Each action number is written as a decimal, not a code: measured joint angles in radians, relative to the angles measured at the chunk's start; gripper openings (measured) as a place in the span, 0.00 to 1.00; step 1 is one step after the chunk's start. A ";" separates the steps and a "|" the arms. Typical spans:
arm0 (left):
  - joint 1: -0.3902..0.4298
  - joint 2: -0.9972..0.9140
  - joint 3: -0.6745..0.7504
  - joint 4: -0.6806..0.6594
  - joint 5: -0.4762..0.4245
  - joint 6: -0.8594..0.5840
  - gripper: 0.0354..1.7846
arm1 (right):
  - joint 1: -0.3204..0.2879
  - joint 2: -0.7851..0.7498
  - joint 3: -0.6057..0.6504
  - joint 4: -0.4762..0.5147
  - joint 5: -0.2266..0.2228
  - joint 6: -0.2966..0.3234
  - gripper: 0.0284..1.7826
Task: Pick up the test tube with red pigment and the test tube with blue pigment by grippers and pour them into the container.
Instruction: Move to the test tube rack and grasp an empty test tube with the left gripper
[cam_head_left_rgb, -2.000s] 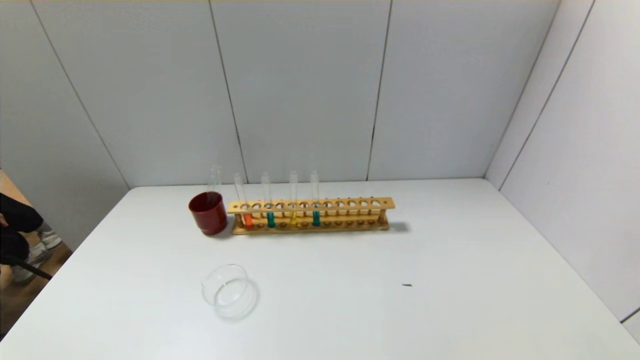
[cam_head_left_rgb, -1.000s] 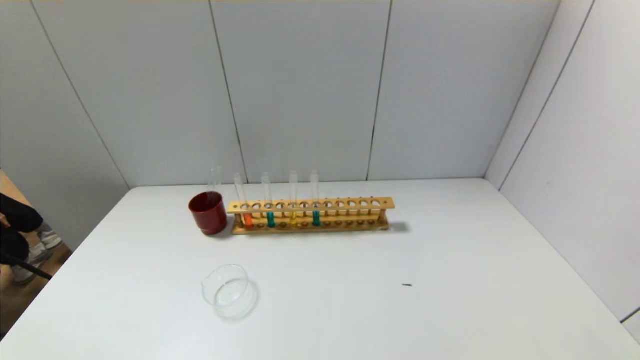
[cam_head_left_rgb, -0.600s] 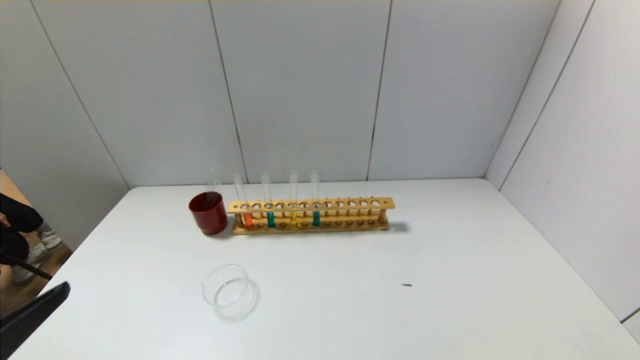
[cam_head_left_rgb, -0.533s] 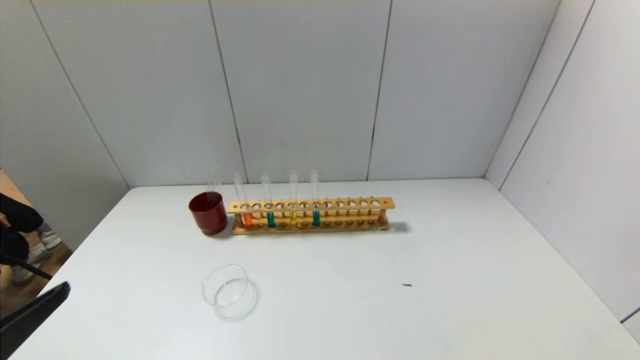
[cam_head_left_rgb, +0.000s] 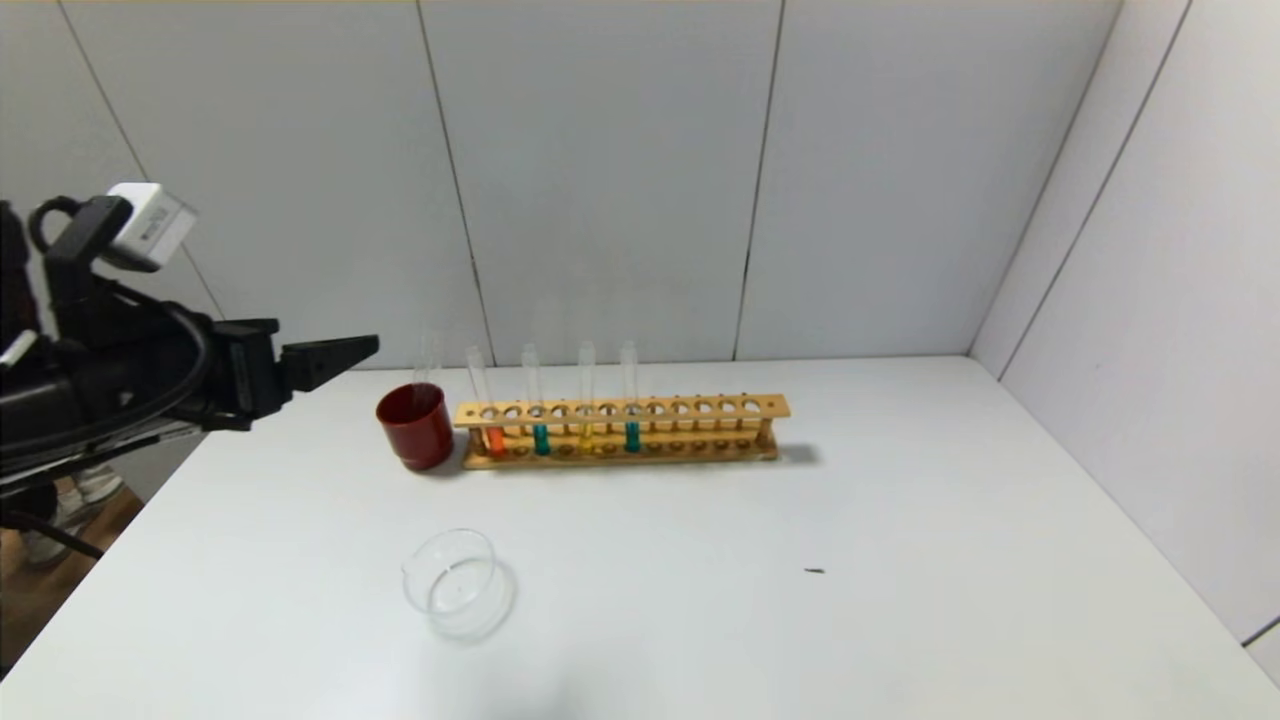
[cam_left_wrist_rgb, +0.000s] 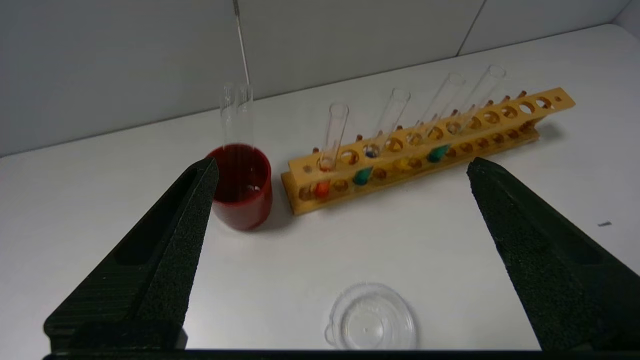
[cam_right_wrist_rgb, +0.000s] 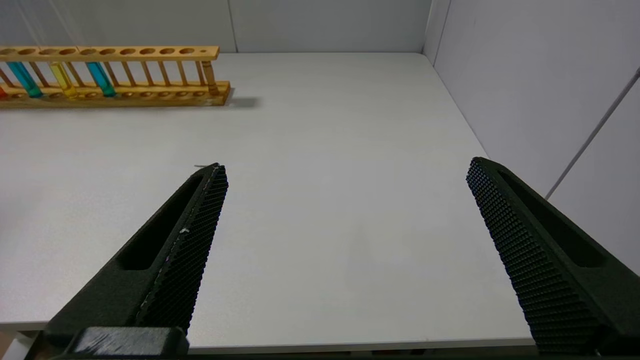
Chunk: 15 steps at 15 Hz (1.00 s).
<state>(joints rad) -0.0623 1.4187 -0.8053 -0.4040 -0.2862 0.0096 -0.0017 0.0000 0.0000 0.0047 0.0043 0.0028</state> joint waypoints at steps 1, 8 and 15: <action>-0.011 0.055 -0.034 -0.013 0.002 -0.001 0.98 | 0.000 0.000 0.000 0.000 0.000 0.000 0.98; -0.057 0.336 -0.175 -0.024 0.005 -0.004 0.98 | 0.000 0.000 0.000 0.000 0.000 0.000 0.98; -0.063 0.516 -0.283 -0.024 0.007 -0.002 0.98 | 0.000 0.000 0.000 0.000 0.000 0.000 0.98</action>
<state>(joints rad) -0.1255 1.9349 -1.0887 -0.4281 -0.2794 0.0077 -0.0017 0.0000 0.0000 0.0047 0.0038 0.0023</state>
